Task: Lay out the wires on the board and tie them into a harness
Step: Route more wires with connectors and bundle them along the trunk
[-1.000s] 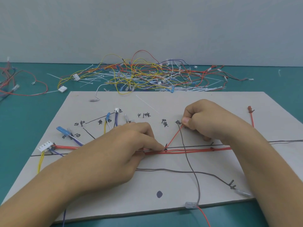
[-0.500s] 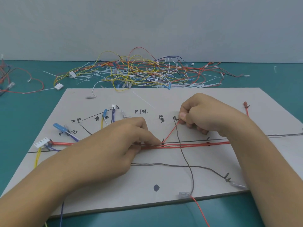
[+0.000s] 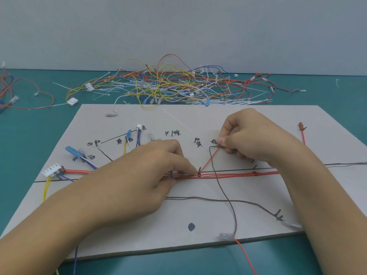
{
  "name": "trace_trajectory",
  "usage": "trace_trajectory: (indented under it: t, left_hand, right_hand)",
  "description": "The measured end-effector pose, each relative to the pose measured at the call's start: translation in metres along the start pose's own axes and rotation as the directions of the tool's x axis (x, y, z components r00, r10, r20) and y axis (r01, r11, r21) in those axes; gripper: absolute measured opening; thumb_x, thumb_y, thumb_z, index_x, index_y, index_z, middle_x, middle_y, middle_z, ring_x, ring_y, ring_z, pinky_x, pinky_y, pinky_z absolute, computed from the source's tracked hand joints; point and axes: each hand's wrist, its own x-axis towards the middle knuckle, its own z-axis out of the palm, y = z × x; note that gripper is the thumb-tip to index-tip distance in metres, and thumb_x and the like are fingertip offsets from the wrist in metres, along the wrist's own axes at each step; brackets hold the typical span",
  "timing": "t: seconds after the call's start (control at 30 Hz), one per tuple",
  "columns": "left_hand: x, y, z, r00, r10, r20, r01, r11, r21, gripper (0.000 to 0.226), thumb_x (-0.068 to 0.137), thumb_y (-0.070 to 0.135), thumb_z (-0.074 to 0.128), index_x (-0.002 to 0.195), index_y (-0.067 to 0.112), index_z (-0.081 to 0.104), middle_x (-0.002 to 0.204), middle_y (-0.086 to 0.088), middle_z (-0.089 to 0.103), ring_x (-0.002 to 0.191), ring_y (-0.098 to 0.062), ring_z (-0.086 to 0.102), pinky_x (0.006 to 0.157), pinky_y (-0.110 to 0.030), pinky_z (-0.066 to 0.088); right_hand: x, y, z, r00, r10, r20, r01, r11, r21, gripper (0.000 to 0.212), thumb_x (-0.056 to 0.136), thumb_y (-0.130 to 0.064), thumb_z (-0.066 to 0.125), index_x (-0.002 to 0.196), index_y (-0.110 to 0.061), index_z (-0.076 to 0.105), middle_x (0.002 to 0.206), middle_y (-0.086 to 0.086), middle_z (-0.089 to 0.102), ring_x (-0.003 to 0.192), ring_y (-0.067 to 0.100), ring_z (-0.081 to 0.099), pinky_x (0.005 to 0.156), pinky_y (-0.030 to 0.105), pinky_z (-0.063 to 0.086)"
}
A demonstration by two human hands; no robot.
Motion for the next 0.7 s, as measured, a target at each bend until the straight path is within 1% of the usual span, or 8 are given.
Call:
trace_trajectory:
  t: [0.13,0.2,0.3,0.4,0.47,0.53,0.6,0.7]
  left_hand:
    - [0.001,0.001,0.000,1.000,0.017,-0.004,-0.017,1.000,0.017,0.045,0.095,0.011,0.062,0.129,0.040,0.067,0.110,0.023,0.051,0.110,0.000,0.049,0.095,-0.018,0.038]
    - [0.000,0.003,0.001,0.999,0.044,-0.027,-0.044,0.999,0.020,0.045,0.095,0.013,0.063,0.129,0.041,0.065,0.110,0.022,0.051,0.110,-0.001,0.049,0.096,-0.023,0.039]
    - [-0.001,0.008,0.002,0.996,0.080,-0.048,-0.078,0.996,0.046,0.044,0.095,0.016,0.064,0.130,0.042,0.062,0.113,0.022,0.050,0.109,-0.005,0.047,0.096,-0.032,0.040]
    - [0.000,0.014,0.006,0.989,0.136,-0.056,-0.129,0.985,0.116,0.051,0.092,0.016,0.065,0.133,0.045,0.059,0.117,0.020,0.050,0.104,-0.011,0.043,0.090,-0.038,0.040]
    - [-0.001,0.017,0.012,0.986,0.164,-0.040,-0.155,0.975,0.160,0.058,0.088,0.015,0.063,0.135,0.048,0.057,0.111,0.017,0.048,0.096,-0.012,0.036,0.080,-0.036,0.032]
    - [-0.002,0.025,0.018,0.987,0.161,-0.007,-0.157,0.971,0.180,0.061,0.086,0.023,0.058,0.139,0.051,0.051,0.101,0.015,0.040,0.091,-0.014,0.032,0.074,-0.035,0.025]
    - [-0.004,0.030,0.024,0.986,0.164,0.032,-0.167,0.965,0.201,0.056,0.088,0.036,0.056,0.141,0.053,0.047,0.098,0.014,0.035,0.089,-0.014,0.032,0.073,-0.036,0.025]
    - [-0.003,0.037,0.027,0.980,0.192,0.060,-0.200,0.956,0.215,0.044,0.092,0.043,0.057,0.135,0.051,0.053,0.100,0.014,0.037,0.089,-0.012,0.032,0.074,-0.036,0.028]
  right_hand:
    - [0.001,0.001,0.000,1.000,-0.010,-0.008,0.010,1.000,-0.023,0.012,0.087,-0.022,0.071,0.076,-0.018,0.070,0.061,-0.003,0.073,0.042,0.008,0.055,0.048,0.026,0.045]
    - [0.001,0.001,0.000,1.000,-0.011,-0.010,0.011,0.999,-0.031,0.012,0.088,-0.023,0.071,0.076,-0.018,0.070,0.061,-0.003,0.072,0.043,0.009,0.056,0.048,0.026,0.045]
    - [0.000,0.001,0.001,1.000,-0.015,-0.016,0.014,1.000,-0.019,0.015,0.088,-0.022,0.073,0.075,-0.018,0.070,0.056,-0.002,0.070,0.040,0.012,0.056,0.042,0.022,0.044]
    - [0.001,0.001,0.002,1.000,-0.020,-0.022,0.019,1.000,-0.022,0.015,0.088,-0.021,0.074,0.074,-0.017,0.070,0.052,-0.002,0.067,0.039,0.012,0.055,0.041,0.022,0.042]
    - [0.001,0.001,0.001,1.000,-0.024,-0.019,0.023,0.999,-0.029,0.016,0.088,-0.021,0.074,0.074,-0.017,0.070,0.052,-0.003,0.066,0.039,0.012,0.055,0.041,0.021,0.041]
    - [0.000,0.001,0.001,0.999,-0.028,-0.019,0.027,0.999,-0.044,0.015,0.089,-0.022,0.074,0.075,-0.019,0.070,0.052,-0.004,0.066,0.038,0.010,0.055,0.041,0.021,0.041]
    - [0.000,0.001,0.001,0.999,-0.031,-0.018,0.030,0.998,-0.050,0.015,0.089,-0.023,0.073,0.075,-0.019,0.070,0.052,-0.004,0.067,0.038,0.009,0.055,0.041,0.020,0.041]
    - [0.000,0.001,0.001,0.999,-0.036,-0.018,0.035,0.998,-0.060,0.015,0.089,-0.024,0.073,0.075,-0.020,0.070,0.054,-0.004,0.067,0.039,0.009,0.055,0.041,0.021,0.041]
